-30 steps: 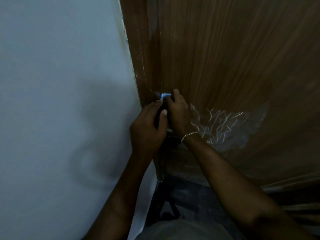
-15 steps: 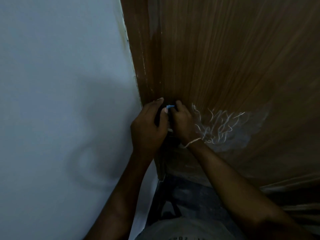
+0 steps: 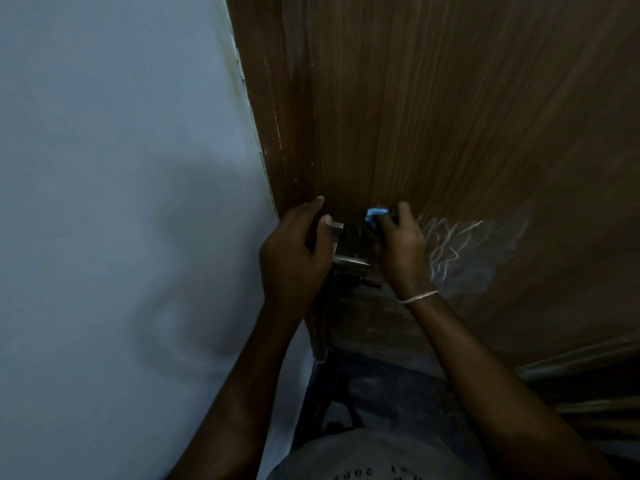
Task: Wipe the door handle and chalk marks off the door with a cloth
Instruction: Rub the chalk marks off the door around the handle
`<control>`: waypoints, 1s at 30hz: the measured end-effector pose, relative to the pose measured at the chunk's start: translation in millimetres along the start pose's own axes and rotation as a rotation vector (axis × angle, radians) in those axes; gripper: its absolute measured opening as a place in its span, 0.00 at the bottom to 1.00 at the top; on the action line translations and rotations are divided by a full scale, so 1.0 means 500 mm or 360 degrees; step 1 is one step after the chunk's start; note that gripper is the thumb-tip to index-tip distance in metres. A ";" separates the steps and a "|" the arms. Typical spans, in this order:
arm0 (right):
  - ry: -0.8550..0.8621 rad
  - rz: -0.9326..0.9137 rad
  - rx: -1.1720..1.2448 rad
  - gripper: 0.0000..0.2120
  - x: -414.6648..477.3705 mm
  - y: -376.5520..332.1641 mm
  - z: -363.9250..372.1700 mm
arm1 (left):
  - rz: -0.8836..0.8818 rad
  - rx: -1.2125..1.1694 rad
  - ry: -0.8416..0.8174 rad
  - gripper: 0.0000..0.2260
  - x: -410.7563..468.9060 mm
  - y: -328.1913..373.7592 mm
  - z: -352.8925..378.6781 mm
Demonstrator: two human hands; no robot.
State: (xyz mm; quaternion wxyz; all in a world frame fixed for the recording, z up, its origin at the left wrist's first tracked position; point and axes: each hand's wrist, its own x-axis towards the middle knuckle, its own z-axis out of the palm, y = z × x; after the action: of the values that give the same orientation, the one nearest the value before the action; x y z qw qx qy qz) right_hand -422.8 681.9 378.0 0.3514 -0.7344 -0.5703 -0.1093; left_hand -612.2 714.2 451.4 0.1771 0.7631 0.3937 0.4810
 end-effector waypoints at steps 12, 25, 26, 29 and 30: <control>0.0055 0.0132 -0.0017 0.15 -0.036 0.065 -0.024 | 0.0011 -0.0065 0.0012 0.14 0.004 0.004 0.012; 0.0419 0.0253 0.0016 0.09 -0.045 0.144 -0.066 | -0.0004 -0.0105 -0.0065 0.14 -0.002 0.014 0.041; 0.0470 0.0248 0.0011 0.09 -0.033 0.144 -0.071 | -0.0005 -0.0116 -0.0079 0.14 -0.002 0.016 0.044; 0.0435 0.0184 -0.0020 0.09 -0.026 0.124 -0.057 | 0.0008 -0.0129 -0.0128 0.15 -0.001 0.027 0.055; 0.0377 0.0181 -0.0044 0.10 -0.040 0.124 -0.051 | 0.0014 -0.0122 -0.0138 0.15 0.000 0.032 0.059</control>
State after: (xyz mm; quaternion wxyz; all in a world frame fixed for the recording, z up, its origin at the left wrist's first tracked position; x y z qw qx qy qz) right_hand -366.3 644.0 361.1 0.4117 -0.7523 -0.4806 -0.1830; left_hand -579.8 707.4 447.7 0.2209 0.7777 0.3635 0.4629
